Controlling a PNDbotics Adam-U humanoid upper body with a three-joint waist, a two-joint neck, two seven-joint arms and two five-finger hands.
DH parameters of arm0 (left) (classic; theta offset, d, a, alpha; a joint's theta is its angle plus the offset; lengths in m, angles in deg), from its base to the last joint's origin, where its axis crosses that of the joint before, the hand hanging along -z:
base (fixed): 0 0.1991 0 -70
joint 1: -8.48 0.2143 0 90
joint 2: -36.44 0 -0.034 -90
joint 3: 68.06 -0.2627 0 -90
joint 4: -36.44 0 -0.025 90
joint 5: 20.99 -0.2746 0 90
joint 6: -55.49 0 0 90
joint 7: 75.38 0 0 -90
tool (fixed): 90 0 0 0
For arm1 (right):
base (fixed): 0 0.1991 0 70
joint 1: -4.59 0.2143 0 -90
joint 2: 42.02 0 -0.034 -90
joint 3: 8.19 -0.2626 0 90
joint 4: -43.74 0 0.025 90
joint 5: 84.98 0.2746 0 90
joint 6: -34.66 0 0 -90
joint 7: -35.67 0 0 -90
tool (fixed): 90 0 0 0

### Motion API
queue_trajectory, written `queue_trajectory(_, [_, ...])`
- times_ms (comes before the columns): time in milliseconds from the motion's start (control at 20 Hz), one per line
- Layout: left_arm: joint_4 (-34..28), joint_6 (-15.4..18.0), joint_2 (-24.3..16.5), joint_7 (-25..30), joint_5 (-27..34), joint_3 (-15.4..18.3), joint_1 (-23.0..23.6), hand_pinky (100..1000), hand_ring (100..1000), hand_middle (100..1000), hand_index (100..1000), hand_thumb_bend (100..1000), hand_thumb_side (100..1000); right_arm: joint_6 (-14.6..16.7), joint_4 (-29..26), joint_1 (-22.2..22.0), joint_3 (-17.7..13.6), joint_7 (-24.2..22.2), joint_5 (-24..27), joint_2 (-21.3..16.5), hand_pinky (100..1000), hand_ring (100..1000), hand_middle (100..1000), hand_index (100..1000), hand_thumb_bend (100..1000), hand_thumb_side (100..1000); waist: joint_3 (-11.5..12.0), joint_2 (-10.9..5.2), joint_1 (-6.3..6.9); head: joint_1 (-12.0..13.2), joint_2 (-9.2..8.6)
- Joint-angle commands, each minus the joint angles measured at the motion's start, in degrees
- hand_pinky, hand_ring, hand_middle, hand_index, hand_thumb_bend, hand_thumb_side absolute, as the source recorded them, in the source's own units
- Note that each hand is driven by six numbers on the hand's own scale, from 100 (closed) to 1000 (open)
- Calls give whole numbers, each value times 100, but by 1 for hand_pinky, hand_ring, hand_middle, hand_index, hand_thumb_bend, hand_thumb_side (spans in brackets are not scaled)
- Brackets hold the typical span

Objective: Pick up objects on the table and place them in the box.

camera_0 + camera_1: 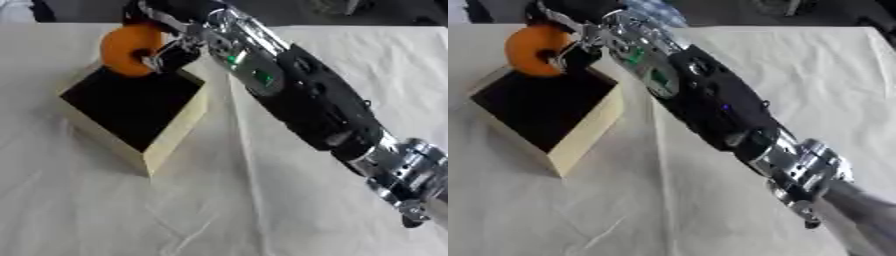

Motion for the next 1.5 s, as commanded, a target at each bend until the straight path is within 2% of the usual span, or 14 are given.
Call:
queue_trajectory(50, [-109,-22,-29,43,37,-1,-73,710,775,783,734,100,744,7,8,66,8,-43,-148,15,268,523,467,602,100,100,9,-97,27,-26,-77])
queue_trajectory(300, [-109,-53,-18,57,26,3,-66,710,775,784,734,100,745,-27,3,-54,140,-313,-274,91,356,549,483,626,100,100,3,-85,13,-11,-83])
queue_trajectory(350, [-109,-58,-17,59,23,3,-63,709,775,784,733,100,746,-25,-18,-68,156,-362,-302,96,410,563,490,642,107,100,0,-83,12,-9,-81])
queue_trajectory(400, [-109,-68,-16,61,16,2,-58,709,775,784,733,100,747,-20,-42,-81,175,-426,-344,93,447,580,500,660,134,100,-5,-81,11,-8,-75])
queue_trajectory(450, [-109,-81,-14,61,8,4,-51,709,775,784,733,100,748,-8,-71,-91,190,-506,-397,84,491,608,516,690,228,100,-11,-81,11,-6,-70])
queue_trajectory(500, [-109,-93,-13,59,0,6,-45,709,775,785,733,100,748,4,-107,-97,192,-580,-457,73,498,615,520,698,256,100,-17,-80,10,-2,-64])
queue_trajectory(550, [-109,-102,-11,58,-7,6,-41,709,776,785,733,100,749,13,-142,-101,186,-637,-513,64,536,653,542,738,350,100,-22,-80,10,3,-61])
queue_trajectory(650, [-109,-117,-6,61,-18,2,-34,712,775,785,733,100,749,36,-218,-99,163,-734,-650,39,591,708,580,783,439,100,-32,-79,10,18,-56])
queue_trajectory(800, [-109,-112,0,66,-14,-3,-37,711,774,785,734,100,748,81,-317,-112,139,-932,-842,9,663,767,640,816,504,100,-39,-79,10,18,-41])
queue_trajectory(900, [-109,-95,-1,61,0,-1,-42,710,775,784,734,100,746,96,-393,-118,115,-1042,-943,-9,667,775,652,823,507,133,-44,-82,10,18,-29])
queue_trajectory(1200, [-109,-2,-34,13,105,8,-38,704,769,777,733,101,740,-27,-909,-114,-78,-850,-838,-198,606,740,587,796,438,100,-104,-132,17,41,5])
queue_trajectory(1250, [-109,2,-42,8,117,13,-27,704,769,777,733,101,740,-88,-1037,-125,-143,-774,-754,-258,587,732,577,794,260,156,-121,-144,19,54,11])
queue_trajectory(1300, [-109,5,-50,3,126,19,-14,704,770,777,733,101,740,-168,-1187,-141,-225,-690,-636,-331,579,728,569,793,406,103,-141,-157,22,71,17])
queue_trajectory(1500, [-109,3,-87,-24,102,53,55,705,771,779,733,100,742,-606,-1958,-284,-639,-349,81,-714,515,698,534,784,314,117,-238,-209,42,218,62])
